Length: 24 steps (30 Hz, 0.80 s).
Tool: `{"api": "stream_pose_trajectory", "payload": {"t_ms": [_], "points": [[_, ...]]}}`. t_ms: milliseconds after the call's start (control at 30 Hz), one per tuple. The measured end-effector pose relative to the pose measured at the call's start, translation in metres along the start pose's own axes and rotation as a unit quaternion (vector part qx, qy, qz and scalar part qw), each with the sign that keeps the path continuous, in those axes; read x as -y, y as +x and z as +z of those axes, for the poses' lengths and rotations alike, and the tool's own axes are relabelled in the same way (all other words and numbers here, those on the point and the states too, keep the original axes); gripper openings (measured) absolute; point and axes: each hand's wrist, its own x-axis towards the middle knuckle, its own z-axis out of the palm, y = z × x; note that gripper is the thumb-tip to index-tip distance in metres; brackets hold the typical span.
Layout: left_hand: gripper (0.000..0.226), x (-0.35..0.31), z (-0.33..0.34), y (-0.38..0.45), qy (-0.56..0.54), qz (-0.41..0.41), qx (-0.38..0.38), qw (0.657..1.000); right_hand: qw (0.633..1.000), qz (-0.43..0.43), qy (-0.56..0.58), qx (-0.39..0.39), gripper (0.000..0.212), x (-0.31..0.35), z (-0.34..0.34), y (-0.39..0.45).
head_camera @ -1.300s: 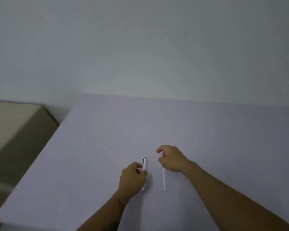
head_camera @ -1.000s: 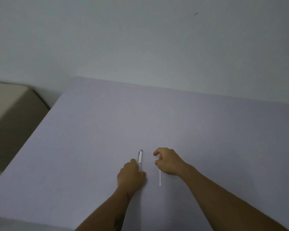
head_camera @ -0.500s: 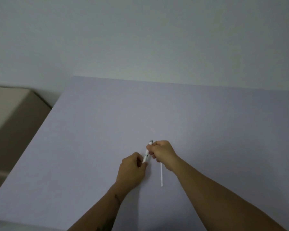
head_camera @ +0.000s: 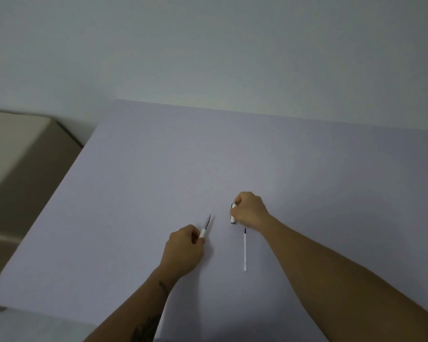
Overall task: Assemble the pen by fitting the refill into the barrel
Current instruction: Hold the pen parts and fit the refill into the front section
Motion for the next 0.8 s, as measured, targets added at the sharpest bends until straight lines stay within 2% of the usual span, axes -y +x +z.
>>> {"api": "stream_pose_trajectory", "payload": {"t_ms": [233, 500, 667, 800], "points": [[0.008, 0.006, -0.008, -0.004, -0.024, -0.007, 0.001, 1.000, 0.994, -0.016, -0.105, 0.008, 0.023, 0.009, 0.012, 0.004], [0.007, 0.002, -0.013, -0.006, -0.057, -0.003, 0.000, 0.998, 0.994, -0.032, -0.106, -0.002, 0.032, -0.001, 0.001, -0.003], [0.010, -0.013, -0.011, -0.007, -0.074, 0.012, -0.018, 0.997, 0.999, -0.044, 0.022, -0.013, 0.023, -0.009, -0.009, -0.025], [0.013, -0.030, -0.004, -0.011, -0.071, 0.041, -0.031, 0.996, 0.978, -0.004, 0.198, 0.062, 0.010, -0.009, -0.005, -0.053]]}}
